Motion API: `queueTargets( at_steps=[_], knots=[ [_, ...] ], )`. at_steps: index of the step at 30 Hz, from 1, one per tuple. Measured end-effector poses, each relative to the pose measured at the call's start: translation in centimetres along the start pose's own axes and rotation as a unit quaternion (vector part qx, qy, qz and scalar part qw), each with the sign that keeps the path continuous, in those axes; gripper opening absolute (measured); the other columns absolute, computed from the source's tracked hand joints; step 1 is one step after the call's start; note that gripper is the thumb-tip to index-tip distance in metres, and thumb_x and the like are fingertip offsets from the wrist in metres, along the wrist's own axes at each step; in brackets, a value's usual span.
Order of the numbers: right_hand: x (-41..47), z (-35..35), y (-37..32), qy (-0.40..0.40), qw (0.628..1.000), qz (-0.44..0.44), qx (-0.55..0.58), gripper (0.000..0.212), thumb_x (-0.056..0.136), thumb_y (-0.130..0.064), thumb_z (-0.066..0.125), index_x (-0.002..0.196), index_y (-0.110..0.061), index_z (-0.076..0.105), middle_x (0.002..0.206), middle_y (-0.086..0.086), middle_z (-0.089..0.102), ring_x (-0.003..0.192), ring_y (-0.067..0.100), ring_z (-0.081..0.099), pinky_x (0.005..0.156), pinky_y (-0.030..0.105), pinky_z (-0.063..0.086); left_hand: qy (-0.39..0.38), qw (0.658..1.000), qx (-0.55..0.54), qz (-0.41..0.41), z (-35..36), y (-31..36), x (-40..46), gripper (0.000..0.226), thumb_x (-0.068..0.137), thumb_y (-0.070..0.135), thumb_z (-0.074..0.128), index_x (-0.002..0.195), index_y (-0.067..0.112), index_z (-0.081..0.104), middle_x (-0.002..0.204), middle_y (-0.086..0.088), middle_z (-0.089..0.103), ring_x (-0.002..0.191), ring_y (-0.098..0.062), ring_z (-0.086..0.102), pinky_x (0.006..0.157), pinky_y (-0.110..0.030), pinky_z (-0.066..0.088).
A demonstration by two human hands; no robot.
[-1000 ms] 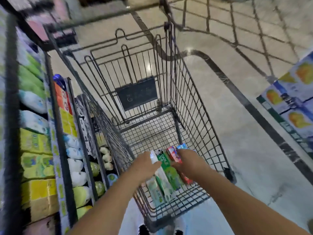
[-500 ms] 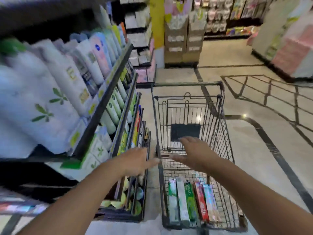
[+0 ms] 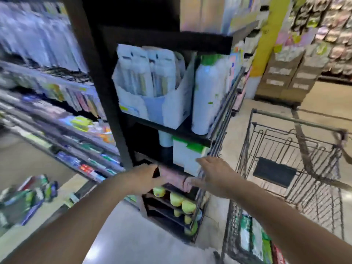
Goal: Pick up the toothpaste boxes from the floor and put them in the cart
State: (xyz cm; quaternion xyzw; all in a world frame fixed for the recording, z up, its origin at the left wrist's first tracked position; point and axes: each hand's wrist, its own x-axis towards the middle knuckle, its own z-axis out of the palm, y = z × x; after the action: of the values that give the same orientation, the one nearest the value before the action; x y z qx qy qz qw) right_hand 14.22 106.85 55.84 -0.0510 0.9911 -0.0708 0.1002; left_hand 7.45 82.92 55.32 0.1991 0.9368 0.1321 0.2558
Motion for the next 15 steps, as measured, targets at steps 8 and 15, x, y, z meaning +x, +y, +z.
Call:
queueTargets(
  at_steps=[8,15],
  knots=[
    [6.6,3.9,-25.8,-0.033,0.988,-0.152,-0.017,0.088,0.083,-0.079,0.038,0.148,-0.019,0.034,0.152,0.003,0.037,0.138,0.026,0.034,0.111,0.043,0.030,0.089,0.980,-0.047,-0.170,-0.6,-24.3,-17.0,0.119,0.058,0.096,0.020,0.149,0.022,0.034,0.145,-0.007,0.048,0.129,-0.026,0.048,0.106,-0.037,0.039],
    [10.6,6.5,-44.7,-0.056,0.959,-0.276,-0.034,0.081,0.081,-0.081,0.037,0.129,-0.017,0.051,0.132,0.005,0.054,0.122,0.028,0.048,0.098,0.045,0.041,0.137,0.935,-0.080,-0.318,0.8,-38.9,-30.1,0.090,0.080,0.080,0.032,0.145,0.018,0.037,0.142,-0.012,0.049,0.127,-0.028,0.049,0.097,-0.032,0.038]
  ],
)
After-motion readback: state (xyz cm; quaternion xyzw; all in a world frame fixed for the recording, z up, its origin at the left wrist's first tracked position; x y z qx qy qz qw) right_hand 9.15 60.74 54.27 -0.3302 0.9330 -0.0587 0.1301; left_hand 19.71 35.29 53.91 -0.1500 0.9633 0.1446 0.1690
